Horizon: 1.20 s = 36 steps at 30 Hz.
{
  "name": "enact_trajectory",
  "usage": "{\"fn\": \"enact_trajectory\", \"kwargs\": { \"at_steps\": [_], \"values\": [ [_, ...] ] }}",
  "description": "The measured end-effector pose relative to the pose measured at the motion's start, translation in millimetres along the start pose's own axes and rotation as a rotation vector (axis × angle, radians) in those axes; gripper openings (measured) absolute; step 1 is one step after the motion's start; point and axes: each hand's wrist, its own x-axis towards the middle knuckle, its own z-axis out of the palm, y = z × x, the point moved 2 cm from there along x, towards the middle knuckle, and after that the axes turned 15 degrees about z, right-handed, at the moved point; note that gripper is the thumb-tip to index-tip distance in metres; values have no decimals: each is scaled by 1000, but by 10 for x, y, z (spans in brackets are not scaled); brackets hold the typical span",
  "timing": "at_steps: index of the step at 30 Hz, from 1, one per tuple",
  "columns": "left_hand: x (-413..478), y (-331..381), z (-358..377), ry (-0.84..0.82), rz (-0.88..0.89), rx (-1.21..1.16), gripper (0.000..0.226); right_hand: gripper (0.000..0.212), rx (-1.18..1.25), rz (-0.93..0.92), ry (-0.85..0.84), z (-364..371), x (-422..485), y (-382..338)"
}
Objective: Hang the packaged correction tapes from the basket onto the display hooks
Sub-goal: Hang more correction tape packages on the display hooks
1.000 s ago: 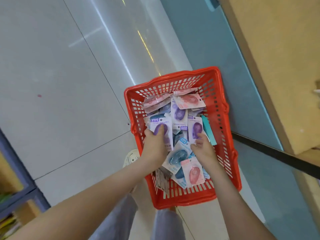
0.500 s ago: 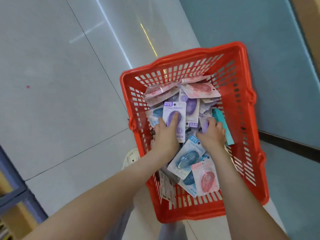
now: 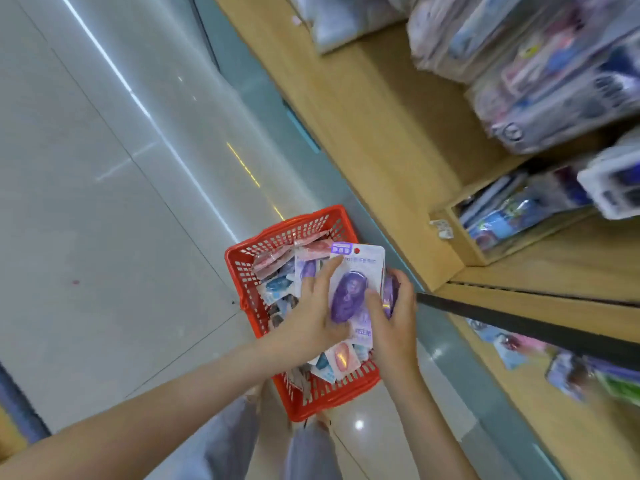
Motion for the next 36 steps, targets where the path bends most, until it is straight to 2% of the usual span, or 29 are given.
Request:
{"fn": "enact_trajectory", "kwargs": {
  "at_steps": [2, 6, 11, 15, 19, 22, 26, 32, 36],
  "values": [
    [-106, 612, -138, -57, 86, -81, 88, 39, 162, -17, -64, -222, -413, -419],
    [-379, 1720, -359, -161, 200, -230, 89, 61, 299, -103, -112, -771, -1221, -1196],
    [-804, 3066, -403, -247, 410, -330, 101, 67, 133, -284, -10, -1354, -2199, -1967],
    [-1254, 3817, -189, -304, 557, -254, 115, 88, 60, -430, 141, -1882, -2841, -2290],
    [-1696, 4403, 141, -298, 656, -192, 115, 71, -49, -600, 149, -2473, -3533, -2421],
    [-2014, 4875, 430, -285, 756, -160, 114, 68, -96, -703, 222, -2961, -4005, -2425],
    [-2362, 5560, 792, -284, 916, -114, 102, 67, -152, -832, 311, -3639, -4596, -2500],
    [-2728, 6577, 1039, -197, 1196, -13, 88, 67, -186, -1022, 609, -4526, -5366, -2732],
    [-2799, 7054, 1078, -192, 1306, -67, 79, 67, -189, -1186, 784, -4930, -5701, -2934]
  ]
}}
